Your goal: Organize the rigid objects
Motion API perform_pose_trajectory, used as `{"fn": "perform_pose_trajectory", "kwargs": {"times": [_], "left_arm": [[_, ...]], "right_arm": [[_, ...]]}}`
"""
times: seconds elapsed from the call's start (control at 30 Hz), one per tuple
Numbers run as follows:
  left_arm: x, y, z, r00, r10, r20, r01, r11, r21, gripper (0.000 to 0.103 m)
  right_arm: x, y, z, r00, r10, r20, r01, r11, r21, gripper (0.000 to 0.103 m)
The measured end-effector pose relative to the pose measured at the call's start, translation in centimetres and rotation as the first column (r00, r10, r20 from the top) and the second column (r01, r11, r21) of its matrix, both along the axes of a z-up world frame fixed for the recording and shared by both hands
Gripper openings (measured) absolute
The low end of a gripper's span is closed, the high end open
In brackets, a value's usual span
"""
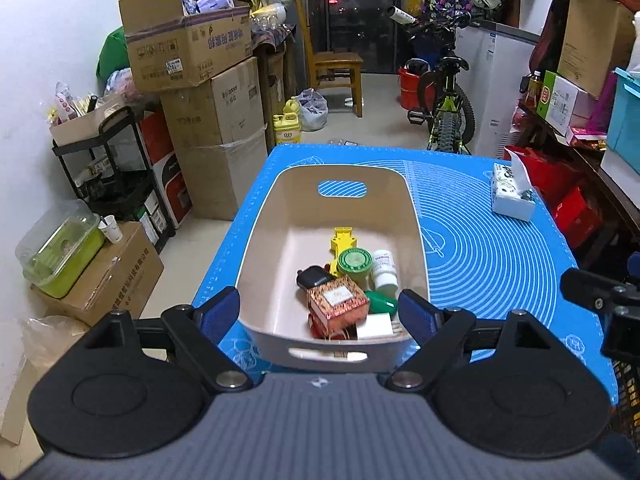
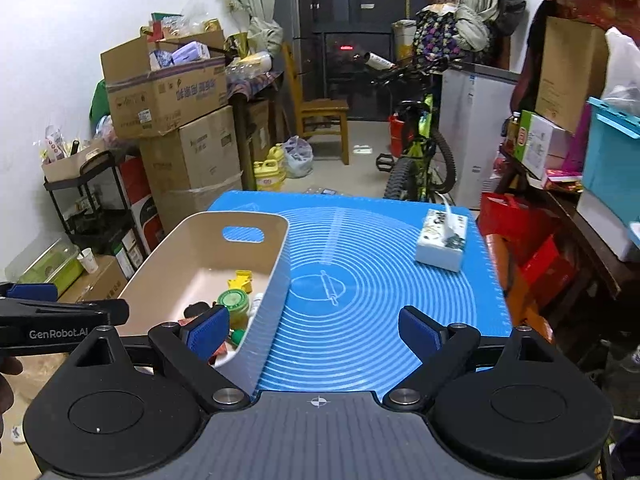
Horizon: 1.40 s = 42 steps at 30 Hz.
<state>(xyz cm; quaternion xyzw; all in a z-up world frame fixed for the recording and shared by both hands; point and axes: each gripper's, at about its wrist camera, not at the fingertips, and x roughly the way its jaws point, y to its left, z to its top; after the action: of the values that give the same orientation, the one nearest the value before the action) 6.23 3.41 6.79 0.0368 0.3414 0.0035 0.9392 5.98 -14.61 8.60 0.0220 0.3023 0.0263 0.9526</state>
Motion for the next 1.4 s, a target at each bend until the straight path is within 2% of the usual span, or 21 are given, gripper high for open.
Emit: {"fn": "perform_pose_trajectory", "kwargs": {"times": [0.4, 0.7, 0.97, 1.1, 1.4], "left_arm": [[-5.3, -0.7, 0.2, 1.0, -0.014, 0.026, 0.014, 1.0, 0.011, 0.086], [-8.5, -0.8, -1.6, 0.999, -0.026, 0.04, 0.025, 1.0, 0.017, 0.086], [-10.2, -0.4, -2.5, 0.997, -0.004, 0.079, 0.003, 1.0, 0.007, 0.086], [-10.2, 0.0, -3.1, 0.997, 0.004, 0.074, -0.003, 1.0, -0.01, 0.086], [-10.6, -0.9, -4.5, 0.994, -0.06, 0.091, 0.059, 0.998, 0.009, 0.086]], "right_arm": [[-7.0, -2.1, 0.1, 0.999, -0.039, 0.026, 0.039, 0.999, 0.015, 0.092], [-10.6, -1.4, -1.5, 0.999, -0.032, 0.041, 0.031, 0.999, 0.01, 0.092], [-12.5, -0.8, -3.3, 0.997, -0.038, 0.06, 0.037, 0.999, 0.024, 0.092], [-12.8, -0.3, -4.2, 0.997, -0.039, 0.06, 0.039, 0.999, -0.001, 0.092], [-12.7, -1.8, -5.6, 0.995, -0.089, 0.037, 0.085, 0.993, 0.085, 0.092]]}}
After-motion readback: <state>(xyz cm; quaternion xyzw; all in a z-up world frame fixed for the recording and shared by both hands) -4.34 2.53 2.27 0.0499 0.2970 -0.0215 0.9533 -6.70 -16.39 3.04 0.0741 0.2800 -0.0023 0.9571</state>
